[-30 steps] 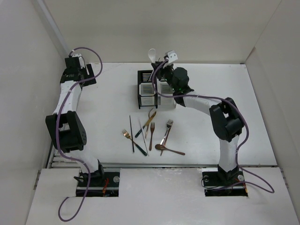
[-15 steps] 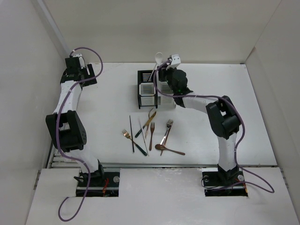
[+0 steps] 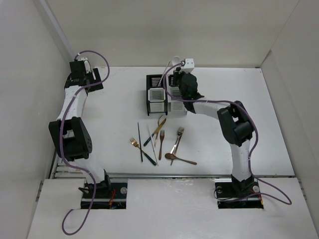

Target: Sort the eating utensils into containers

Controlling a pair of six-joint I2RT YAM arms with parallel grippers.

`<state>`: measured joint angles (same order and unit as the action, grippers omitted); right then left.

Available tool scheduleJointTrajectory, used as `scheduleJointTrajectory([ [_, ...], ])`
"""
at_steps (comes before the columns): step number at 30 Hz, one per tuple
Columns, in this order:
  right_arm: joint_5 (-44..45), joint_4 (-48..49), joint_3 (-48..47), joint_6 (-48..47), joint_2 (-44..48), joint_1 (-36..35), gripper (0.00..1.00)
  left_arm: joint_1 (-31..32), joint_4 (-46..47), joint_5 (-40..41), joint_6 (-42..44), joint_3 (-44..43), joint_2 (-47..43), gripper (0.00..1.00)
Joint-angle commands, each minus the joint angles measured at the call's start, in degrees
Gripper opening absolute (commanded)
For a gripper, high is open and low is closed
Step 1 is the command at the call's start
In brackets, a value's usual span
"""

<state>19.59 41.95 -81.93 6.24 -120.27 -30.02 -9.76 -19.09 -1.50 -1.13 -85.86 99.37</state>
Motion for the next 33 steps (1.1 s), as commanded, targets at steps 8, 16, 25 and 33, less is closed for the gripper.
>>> scheduleJointTrajectory([
  [8,5.63,-3.89,-5.78,-0.97,-3.56,-0.83,0.01,-0.17,1.60,-0.52,-0.72,-1.06,-0.67,0.72],
  [16,5.63,-7.50,-6.67,-0.97,-3.57,-0.83,0.35,-0.17,1.60,-0.52,-0.72,-1.06,-1.73,0.72],
  [25,6.16,-7.50,-4.47,-0.97,-0.76,-1.88,0.66,-0.17,1.60,-0.52,-0.72,-0.53,-3.48,0.72],
  [33,6.16,-7.50,-2.19,-0.97,6.27,-2.94,0.83,-0.17,2.13,-1.57,-1.25,2.36,-6.64,0.72],
])
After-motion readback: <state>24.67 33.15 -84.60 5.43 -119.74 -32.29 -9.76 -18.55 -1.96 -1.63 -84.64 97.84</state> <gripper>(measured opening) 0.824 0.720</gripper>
